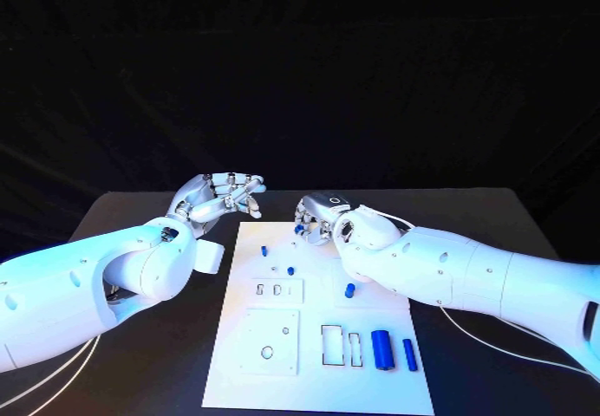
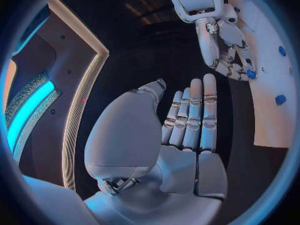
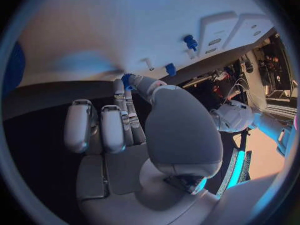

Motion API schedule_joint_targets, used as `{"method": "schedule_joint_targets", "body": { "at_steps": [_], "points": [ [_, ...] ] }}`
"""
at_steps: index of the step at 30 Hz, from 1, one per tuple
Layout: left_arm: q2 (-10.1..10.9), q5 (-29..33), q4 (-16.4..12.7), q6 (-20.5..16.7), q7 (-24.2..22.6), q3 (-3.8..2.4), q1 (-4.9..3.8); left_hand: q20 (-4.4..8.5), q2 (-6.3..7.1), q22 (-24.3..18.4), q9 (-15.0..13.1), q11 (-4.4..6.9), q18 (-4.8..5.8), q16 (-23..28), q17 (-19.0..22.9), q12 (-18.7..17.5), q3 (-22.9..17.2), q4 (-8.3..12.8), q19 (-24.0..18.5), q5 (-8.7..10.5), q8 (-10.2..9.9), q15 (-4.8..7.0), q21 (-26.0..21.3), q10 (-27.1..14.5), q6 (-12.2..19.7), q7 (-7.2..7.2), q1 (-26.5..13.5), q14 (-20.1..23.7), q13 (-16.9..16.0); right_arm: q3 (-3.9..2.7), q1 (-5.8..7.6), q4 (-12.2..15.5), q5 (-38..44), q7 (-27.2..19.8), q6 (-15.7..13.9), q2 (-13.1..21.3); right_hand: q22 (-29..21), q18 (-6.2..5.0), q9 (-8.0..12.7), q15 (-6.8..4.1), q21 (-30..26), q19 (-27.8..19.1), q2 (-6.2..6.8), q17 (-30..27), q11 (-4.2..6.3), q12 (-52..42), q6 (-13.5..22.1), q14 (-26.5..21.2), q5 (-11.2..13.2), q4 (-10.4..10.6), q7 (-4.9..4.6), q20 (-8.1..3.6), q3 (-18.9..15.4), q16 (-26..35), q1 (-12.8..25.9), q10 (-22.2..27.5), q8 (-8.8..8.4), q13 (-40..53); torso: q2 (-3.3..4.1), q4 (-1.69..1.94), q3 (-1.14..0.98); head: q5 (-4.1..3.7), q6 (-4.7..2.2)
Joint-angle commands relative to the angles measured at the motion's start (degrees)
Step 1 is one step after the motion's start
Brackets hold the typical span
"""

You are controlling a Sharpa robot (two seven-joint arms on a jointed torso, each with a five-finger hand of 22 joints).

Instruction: Assemble the parts on the task board

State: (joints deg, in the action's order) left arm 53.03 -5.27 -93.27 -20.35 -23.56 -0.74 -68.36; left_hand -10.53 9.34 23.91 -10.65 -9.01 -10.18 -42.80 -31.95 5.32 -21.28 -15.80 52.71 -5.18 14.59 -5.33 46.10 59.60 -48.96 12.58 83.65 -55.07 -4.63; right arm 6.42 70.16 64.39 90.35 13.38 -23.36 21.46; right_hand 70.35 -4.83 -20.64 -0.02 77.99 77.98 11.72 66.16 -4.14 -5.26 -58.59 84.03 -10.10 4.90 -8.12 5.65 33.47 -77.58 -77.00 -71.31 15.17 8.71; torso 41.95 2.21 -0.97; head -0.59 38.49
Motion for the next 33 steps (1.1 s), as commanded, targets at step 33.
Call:
{"method": "schedule_joint_targets", "body": {
  "at_steps": [33],
  "points": [
    [0.5,-0.2,0.3,1.1,-0.2,-0.04,-0.28,-0.07,0.25,0.4,-0.1,-0.12,-0.2,-0.5,-0.1,-0.2,-0.5,0.0,-0.6,0.31,0.4,-0.01,0.9,0.0,-0.1,0.03,-0.1,0.7,-0.1,-0.61,0.64,10.3,-3.0,-2.2,-2.3,11.0,-7.3,-1.12,0.7,0.44,-8.2,-3.5,-0.73,-8.8,-0.94,-3.8,7.0,0.0,-0.1,7.7,-0.84,0.86,-23.2,3.9,-6.9,7.0,-6.0,-1.0,-0.39,-1.05,-0.05,-0.02,-0.33]
  ]
}}
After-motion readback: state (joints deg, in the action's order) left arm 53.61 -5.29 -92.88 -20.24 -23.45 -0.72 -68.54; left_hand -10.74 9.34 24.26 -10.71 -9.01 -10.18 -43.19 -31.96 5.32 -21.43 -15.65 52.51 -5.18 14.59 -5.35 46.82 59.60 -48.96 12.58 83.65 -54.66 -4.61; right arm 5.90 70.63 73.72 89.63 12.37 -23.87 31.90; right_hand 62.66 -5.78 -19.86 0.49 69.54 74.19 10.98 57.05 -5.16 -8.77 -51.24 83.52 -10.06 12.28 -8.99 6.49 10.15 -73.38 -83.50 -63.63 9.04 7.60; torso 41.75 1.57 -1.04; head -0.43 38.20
